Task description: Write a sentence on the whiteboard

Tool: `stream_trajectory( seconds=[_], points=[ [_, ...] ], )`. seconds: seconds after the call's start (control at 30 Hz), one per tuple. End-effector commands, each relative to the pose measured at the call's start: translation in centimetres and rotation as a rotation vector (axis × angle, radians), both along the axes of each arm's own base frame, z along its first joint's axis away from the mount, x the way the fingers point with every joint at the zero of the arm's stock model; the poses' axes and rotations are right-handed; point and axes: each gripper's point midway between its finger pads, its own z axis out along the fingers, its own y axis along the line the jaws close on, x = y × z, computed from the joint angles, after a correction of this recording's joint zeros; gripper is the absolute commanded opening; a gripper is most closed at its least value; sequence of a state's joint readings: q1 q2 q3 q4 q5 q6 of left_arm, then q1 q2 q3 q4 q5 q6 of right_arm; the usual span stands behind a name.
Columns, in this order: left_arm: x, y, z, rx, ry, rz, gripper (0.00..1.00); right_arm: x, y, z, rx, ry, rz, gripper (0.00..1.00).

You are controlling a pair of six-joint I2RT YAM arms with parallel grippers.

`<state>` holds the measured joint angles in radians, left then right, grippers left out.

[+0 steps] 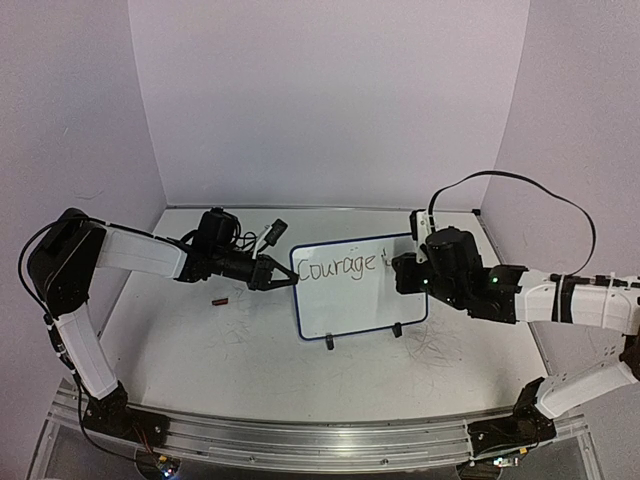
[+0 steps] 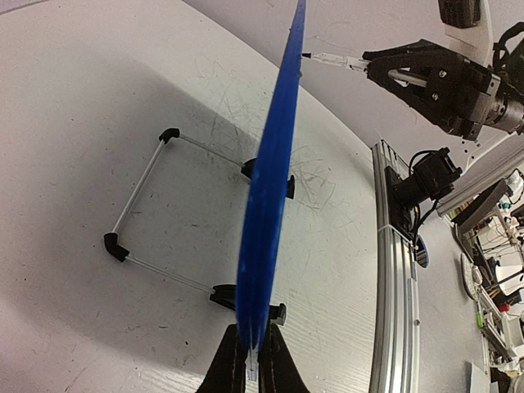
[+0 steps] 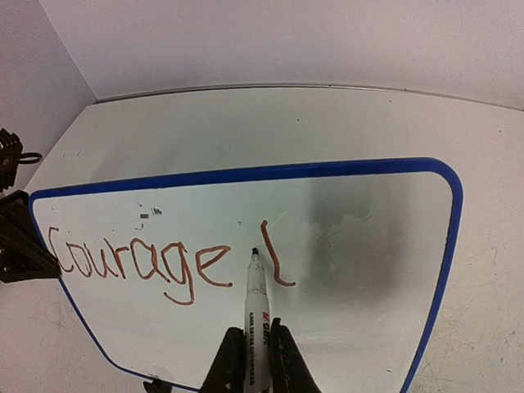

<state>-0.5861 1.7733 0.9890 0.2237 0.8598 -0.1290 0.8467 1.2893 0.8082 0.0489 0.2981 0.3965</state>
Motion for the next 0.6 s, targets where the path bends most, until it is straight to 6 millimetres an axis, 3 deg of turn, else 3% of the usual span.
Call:
stream_trajectory(
  seconds=[0.0, 0.4, 0.57],
  points=[
    [-0.8, 0.1, -0.1, 0.037, 0.012, -0.01, 0.0, 1.1, 0.2, 2.1, 0.027, -0.052, -0.032, 0.0],
    [-0.8, 0.1, -0.1, 0.038, 0.015, -0.013, 0.0, 1.0, -2.7, 1.2, 0.003, -0.038, -0.167, 0.0],
    [-0.8, 0.1, -0.3, 0.04, 0.018, -0.014, 0.0, 0.6, -2.0, 1.5, 0.012, -0.041, -0.108, 0.0]
  ],
)
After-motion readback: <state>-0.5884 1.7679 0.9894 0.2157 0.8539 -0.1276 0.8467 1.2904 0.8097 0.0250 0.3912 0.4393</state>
